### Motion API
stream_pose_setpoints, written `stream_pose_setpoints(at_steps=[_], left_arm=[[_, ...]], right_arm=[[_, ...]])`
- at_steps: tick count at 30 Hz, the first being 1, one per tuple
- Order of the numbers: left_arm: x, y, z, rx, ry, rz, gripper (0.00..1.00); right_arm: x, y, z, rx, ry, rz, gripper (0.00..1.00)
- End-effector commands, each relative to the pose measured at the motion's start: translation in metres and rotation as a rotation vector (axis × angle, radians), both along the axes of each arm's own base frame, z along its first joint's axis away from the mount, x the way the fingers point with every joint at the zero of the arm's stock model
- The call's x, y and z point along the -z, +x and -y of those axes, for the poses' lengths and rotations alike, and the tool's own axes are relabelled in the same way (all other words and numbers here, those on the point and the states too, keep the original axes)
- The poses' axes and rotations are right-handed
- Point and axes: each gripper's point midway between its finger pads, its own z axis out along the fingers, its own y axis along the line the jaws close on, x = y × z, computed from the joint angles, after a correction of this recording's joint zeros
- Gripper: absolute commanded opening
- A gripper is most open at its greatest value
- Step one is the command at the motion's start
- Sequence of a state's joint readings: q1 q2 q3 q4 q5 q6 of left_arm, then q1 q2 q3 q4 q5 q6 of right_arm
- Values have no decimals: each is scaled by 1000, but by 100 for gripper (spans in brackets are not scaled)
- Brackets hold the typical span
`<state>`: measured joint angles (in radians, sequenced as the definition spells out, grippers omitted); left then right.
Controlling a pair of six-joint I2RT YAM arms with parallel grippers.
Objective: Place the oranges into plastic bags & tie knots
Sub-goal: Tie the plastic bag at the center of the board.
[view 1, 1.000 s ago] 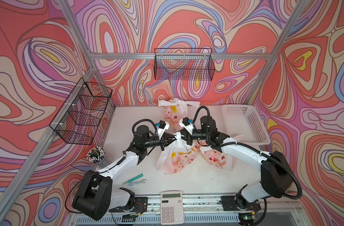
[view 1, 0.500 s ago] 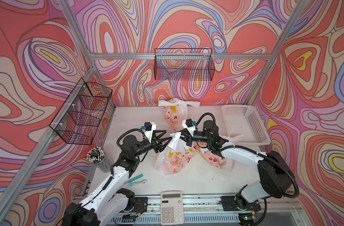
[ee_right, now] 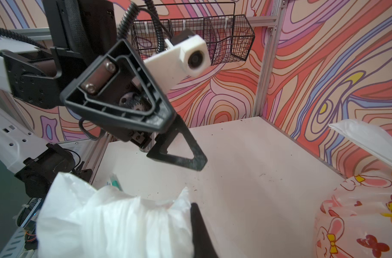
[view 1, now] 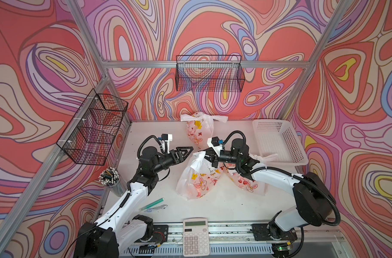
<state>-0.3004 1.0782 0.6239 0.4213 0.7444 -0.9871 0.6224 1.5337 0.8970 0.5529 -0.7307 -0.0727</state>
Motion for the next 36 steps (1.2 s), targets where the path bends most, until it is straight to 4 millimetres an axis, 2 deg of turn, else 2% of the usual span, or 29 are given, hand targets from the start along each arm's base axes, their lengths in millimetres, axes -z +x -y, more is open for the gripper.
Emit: stream_pose_setpoints(at_steps=[1, 5, 8, 16, 21, 28, 33, 36], left_arm=[[-16, -2, 16, 58, -113, -47, 85], [-17, -2, 33, 115, -168, -79, 86], [-22, -2, 41, 137, -214, -78, 82], [-34, 4, 45, 139, -307, -80, 52], [-29, 6, 43, 117, -296, -95, 43], [-34, -1, 40, 112, -276, -92, 43], [-30, -5, 40, 118, -246, -126, 56], [-24, -7, 38, 106, -221, -151, 60]], right_arm=[[-7, -2, -1, 5, 19, 48, 0], [-8, -2, -2, 8, 20, 59, 0], [-9, -2, -2, 8, 20, 64, 0], [1, -3, 0, 26, -8, 81, 0], [-2, -3, 6, 59, -2, 135, 0], [-10, -2, 14, 128, 22, 275, 0], [-19, -5, 15, 164, 27, 404, 0], [-21, -7, 14, 163, 28, 448, 0]])
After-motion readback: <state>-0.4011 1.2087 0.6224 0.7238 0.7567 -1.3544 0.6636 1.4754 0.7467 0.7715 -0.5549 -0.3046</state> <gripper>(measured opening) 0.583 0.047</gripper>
